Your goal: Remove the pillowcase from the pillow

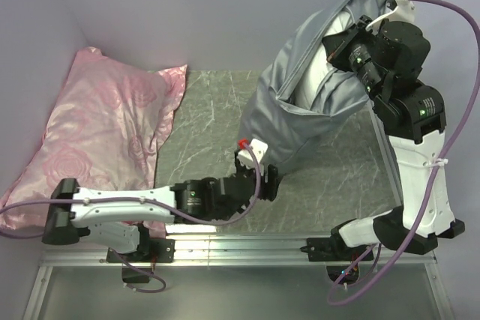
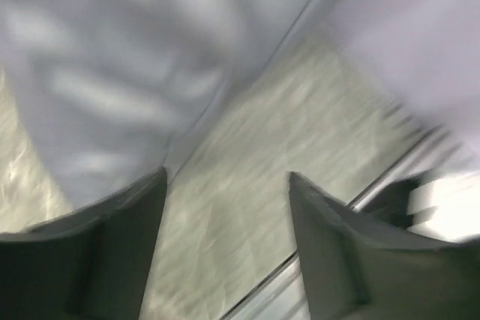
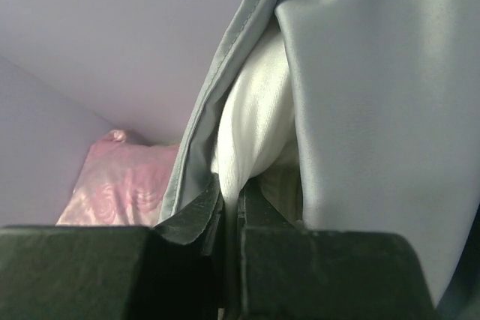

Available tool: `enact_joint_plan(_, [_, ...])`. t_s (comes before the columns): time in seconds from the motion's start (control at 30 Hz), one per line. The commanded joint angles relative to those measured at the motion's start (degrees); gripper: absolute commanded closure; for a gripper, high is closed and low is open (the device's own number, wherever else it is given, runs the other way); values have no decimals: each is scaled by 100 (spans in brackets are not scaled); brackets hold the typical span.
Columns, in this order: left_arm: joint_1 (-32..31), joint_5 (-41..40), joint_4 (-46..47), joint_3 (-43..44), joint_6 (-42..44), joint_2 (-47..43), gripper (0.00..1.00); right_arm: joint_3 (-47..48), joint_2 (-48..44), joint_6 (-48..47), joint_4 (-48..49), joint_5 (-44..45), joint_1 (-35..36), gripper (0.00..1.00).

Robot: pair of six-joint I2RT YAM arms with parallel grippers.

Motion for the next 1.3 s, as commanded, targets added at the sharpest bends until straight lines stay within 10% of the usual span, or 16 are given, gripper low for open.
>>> enact_joint_plan(0.0, [-73,251,616,1011,621,-539,26,222,35,84,1254,-236,66,100])
enact_joint_plan(0.5, [-399,-952,777,4281,2617,1041,21,301,668,-109,945,160,673,100])
enact_joint_plan(0.9, [-364,-1084,970,4186,3197,1570,16,469,818,-153,847,283,787,100])
enact_joint_plan(1.27, [-74,-21,1269,3773,2723,1534,72,662,897,-197,698,362,884,100])
